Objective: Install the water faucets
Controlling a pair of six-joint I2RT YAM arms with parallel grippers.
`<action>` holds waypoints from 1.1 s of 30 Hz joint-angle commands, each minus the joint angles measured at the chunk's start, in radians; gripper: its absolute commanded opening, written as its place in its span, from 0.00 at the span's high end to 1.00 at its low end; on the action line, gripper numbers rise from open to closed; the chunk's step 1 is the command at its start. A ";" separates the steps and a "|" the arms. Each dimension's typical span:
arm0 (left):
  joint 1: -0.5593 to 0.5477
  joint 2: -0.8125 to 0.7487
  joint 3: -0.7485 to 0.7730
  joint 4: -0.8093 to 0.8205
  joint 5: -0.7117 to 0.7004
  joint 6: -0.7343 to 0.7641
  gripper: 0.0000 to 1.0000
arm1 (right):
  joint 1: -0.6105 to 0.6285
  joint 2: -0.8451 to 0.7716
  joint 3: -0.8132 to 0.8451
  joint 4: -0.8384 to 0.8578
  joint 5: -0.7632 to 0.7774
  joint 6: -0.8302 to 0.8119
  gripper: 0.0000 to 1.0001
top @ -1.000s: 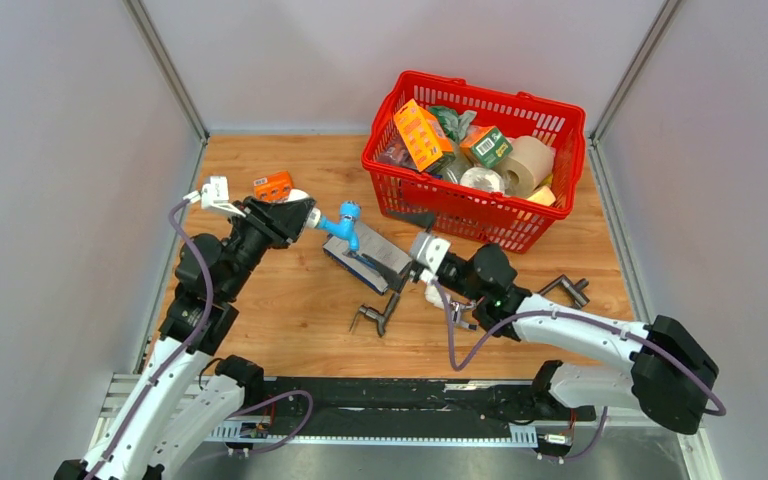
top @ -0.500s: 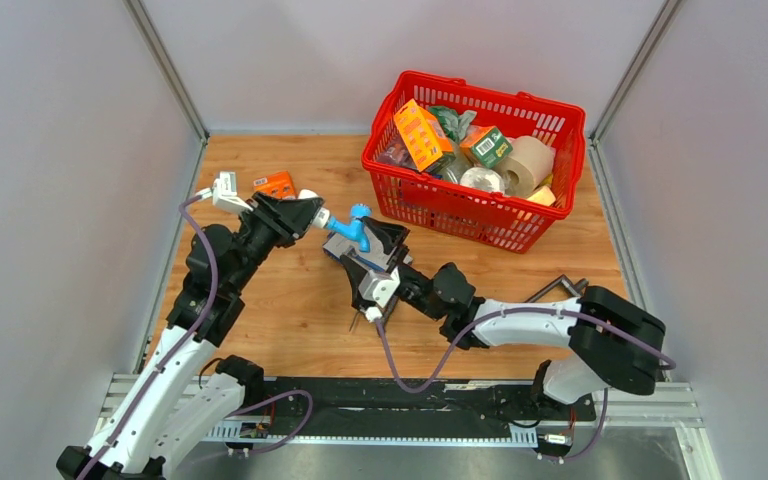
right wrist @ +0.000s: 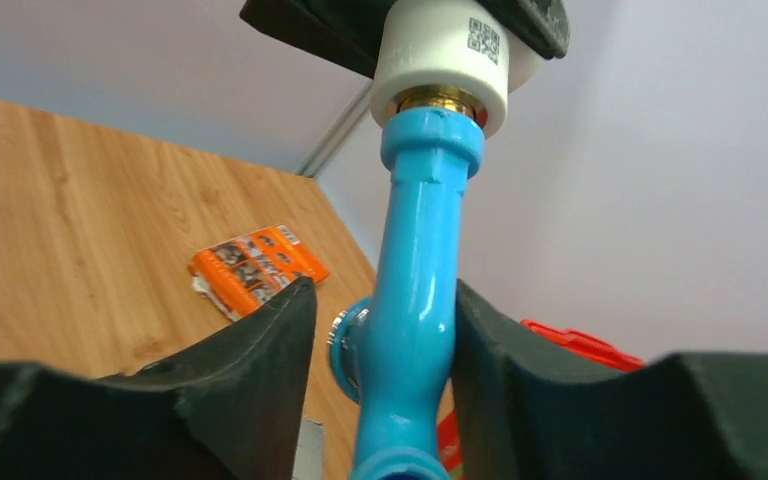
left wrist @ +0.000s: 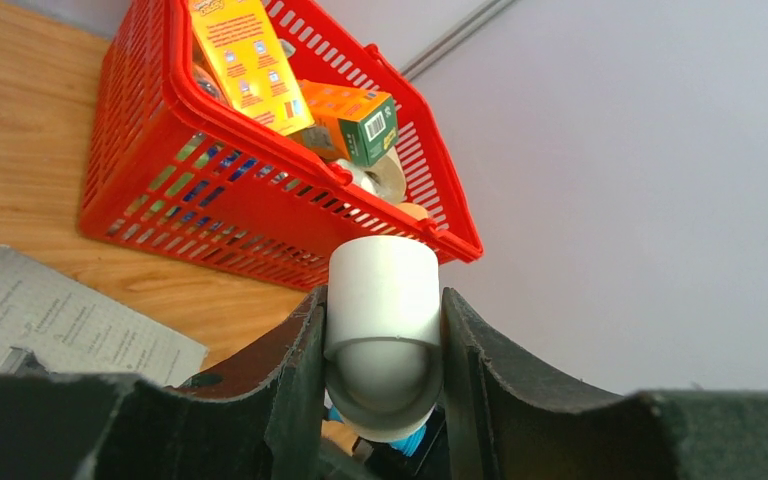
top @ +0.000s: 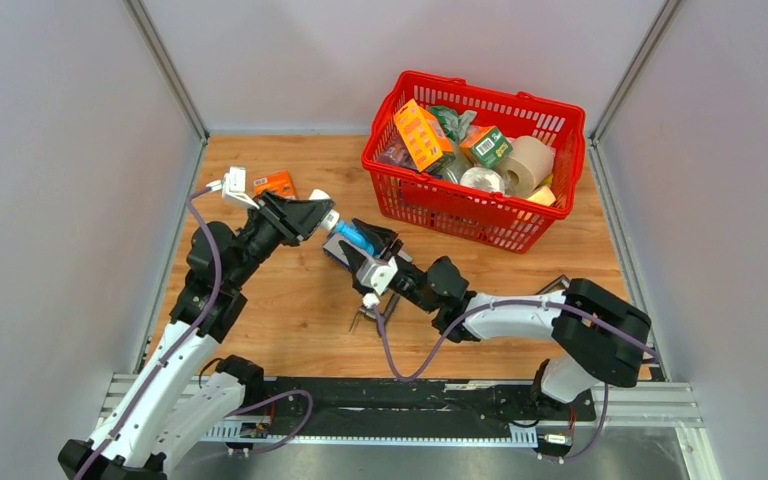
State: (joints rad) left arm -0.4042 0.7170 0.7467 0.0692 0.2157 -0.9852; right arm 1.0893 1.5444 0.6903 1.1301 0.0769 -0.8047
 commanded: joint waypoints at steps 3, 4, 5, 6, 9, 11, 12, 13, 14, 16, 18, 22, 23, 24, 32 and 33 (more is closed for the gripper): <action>-0.004 -0.008 0.094 0.109 0.117 0.166 1.00 | -0.104 -0.104 0.028 -0.165 -0.357 0.388 0.73; -0.002 -0.001 0.097 0.121 0.146 0.202 1.00 | -0.127 -0.115 0.034 -0.177 -0.427 0.471 0.80; -0.002 0.004 0.105 0.132 0.158 0.220 1.00 | -0.150 -0.121 0.040 -0.181 -0.504 0.546 0.83; -0.001 0.010 0.106 0.158 0.197 0.252 1.00 | -0.179 -0.124 0.051 -0.181 -0.597 0.627 0.85; 0.014 0.035 0.109 0.271 0.338 0.289 1.00 | -0.239 -0.089 0.112 -0.162 -0.849 0.877 0.88; 0.025 0.050 0.118 0.309 0.422 0.315 1.00 | -0.265 -0.041 0.156 -0.065 -0.998 1.066 0.90; 0.028 0.052 0.123 0.313 0.451 0.341 1.00 | -0.275 -0.021 0.164 0.000 -1.040 1.151 0.97; 0.031 0.055 0.131 0.314 0.465 0.355 1.00 | -0.284 0.006 0.170 0.078 -1.080 1.243 1.00; 0.033 0.056 0.138 0.313 0.487 0.379 1.00 | -0.293 0.029 0.175 0.161 -1.097 1.354 1.00; 0.036 0.050 0.149 0.290 0.491 0.414 1.00 | -0.315 0.066 0.176 0.299 -1.095 1.499 1.00; 0.039 0.042 0.158 0.238 0.462 0.457 1.00 | -0.339 0.091 0.164 0.414 -1.076 1.582 0.96; 0.042 0.010 0.154 0.152 0.354 0.490 1.00 | -0.381 0.077 0.135 0.358 -1.042 1.523 0.72; 0.041 0.007 0.155 0.117 0.303 0.491 1.00 | -0.381 0.059 0.130 0.294 -1.031 1.473 0.63; 0.041 0.003 0.167 0.091 0.274 0.490 1.00 | -0.379 0.036 0.124 0.224 -1.016 1.407 0.54; 0.041 -0.034 0.230 -0.138 0.016 0.413 1.00 | -0.365 -0.161 0.107 -0.306 -0.765 0.839 0.12; 0.041 -0.033 0.243 -0.153 -0.022 0.402 1.00 | -0.358 -0.180 0.100 -0.331 -0.697 0.772 0.11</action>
State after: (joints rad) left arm -0.3664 0.7036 0.9104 -0.0170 0.3664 -0.5545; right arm 0.7189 1.4624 0.8085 1.0058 -0.8165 0.3054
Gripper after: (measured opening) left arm 0.468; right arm 0.873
